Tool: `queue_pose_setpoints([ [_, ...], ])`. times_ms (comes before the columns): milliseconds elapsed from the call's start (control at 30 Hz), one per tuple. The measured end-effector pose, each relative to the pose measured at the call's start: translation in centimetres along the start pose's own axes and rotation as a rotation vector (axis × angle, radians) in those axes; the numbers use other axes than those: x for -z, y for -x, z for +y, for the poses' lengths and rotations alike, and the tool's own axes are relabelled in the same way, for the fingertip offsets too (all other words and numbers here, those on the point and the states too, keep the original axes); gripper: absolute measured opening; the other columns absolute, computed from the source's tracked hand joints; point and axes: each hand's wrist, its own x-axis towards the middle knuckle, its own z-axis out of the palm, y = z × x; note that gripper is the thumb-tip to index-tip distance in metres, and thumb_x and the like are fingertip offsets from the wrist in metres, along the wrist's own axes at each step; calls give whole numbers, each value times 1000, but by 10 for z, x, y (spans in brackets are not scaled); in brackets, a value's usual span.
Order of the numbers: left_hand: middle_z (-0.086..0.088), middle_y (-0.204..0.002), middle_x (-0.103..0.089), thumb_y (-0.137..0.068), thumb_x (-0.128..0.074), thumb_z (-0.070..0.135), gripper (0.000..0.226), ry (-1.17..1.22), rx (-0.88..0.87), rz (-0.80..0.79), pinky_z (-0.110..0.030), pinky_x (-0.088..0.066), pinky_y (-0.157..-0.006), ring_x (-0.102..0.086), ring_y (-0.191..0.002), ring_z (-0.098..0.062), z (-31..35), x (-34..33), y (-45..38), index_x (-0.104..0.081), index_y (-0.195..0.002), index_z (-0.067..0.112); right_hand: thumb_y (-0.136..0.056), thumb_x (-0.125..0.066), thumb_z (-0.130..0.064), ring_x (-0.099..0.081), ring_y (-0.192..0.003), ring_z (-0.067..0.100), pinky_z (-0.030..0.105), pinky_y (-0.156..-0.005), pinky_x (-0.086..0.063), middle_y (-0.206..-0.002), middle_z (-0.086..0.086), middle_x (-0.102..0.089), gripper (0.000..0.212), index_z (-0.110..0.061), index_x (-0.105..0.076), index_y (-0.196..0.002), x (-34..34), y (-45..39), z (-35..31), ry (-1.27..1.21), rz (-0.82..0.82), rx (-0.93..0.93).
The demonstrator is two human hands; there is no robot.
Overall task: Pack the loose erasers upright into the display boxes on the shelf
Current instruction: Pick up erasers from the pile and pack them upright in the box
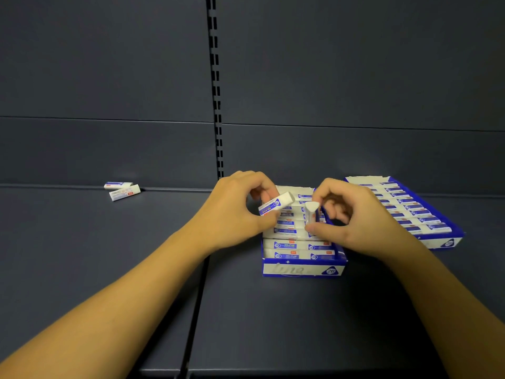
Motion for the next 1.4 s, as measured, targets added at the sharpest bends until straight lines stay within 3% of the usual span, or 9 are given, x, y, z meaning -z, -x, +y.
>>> queue_pose_setpoints([
  [167,17,-87,-65,-77,-80,22,23,2,-3,14,-15,-42,-72,-57,-90,-8,-1,0,0,-65,-93,31,-74,-86,-17,-52,-54,4,15,-52,-44,-71,-18,-64,38,-27,-64,-104,-3,-2,-6,-158,-65,-27],
  [333,16,-86,-65,-77,-79,23,21,5,33,44,-17,-41,-73,-57,-89,-6,-3,0,0,-66,-91,30,-65,-91,-26,-59,-60,18,20,-54,-51,-76,-1,-69,36,-19,-62,-87,-7,-5,-7,-145,-60,-112],
  [467,15,-83,-64,-76,-78,21,18,20,71,78,-17,-42,-73,-58,-86,-7,-5,1,-1,-67,-89,29,-70,-89,-22,-56,-55,7,19,-53,-49,-71,-7,-67,33,-19,-61,-87,-13,-5,-12,-100,-81,-120],
  [600,14,-83,-65,-78,-78,22,17,18,92,77,-16,-44,-73,-59,-87,-6,-5,2,-1,-67,-89,29,-72,-88,-30,-66,-62,17,27,-54,-52,-75,-6,-71,26,-24,-66,-85,-23,-5,-17,-38,-67,-74],
  [800,15,-85,-65,-80,-78,25,16,19,111,67,-14,-45,-72,-60,-88,-4,-5,4,-1,-67,-92,28,-70,-89,-36,-58,-58,-10,7,-49,-40,-56,-33,-58,27,-24,-66,-78,-32,-6,-28,51,-90,-70],
  [967,16,-85,-65,-82,-77,27,17,3,116,57,-12,-43,-73,-58,-91,-3,-4,4,0,-67,-95,26,-63,-86,-54,-57,-75,-9,5,-60,-41,-74,-18,-63,36,-26,-75,-83,-26,-7,-21,225,-106,-46],
  [1133,16,-85,-66,-82,-77,28,17,-6,114,60,-16,-44,-74,-58,-91,-4,-5,4,-1,-67,-95,26,-54,-73,-68,-60,-80,1,9,-68,-44,-76,-12,-67,50,-27,-74,-82,-27,-6,-19,245,-102,29],
  [1267,16,-86,-65,-82,-77,29,17,-11,121,56,-13,-41,-72,-57,-91,-2,-5,4,-1,-67,-95,26,-64,-80,-60,-59,-78,2,6,-66,-42,-85,-14,-68,40,-28,-73,-88,-28,-7,-20,320,-159,86],
  [1400,17,-86,-65,-83,-76,31,17,-14,124,45,-11,-40,-71,-57,-92,-1,-7,4,-1,-66,-97,27,-76,-81,-50,-60,-89,-3,2,-73,-41,-100,-18,-69,32,-30,-74,-101,-21,-5,-15,351,-216,87],
])
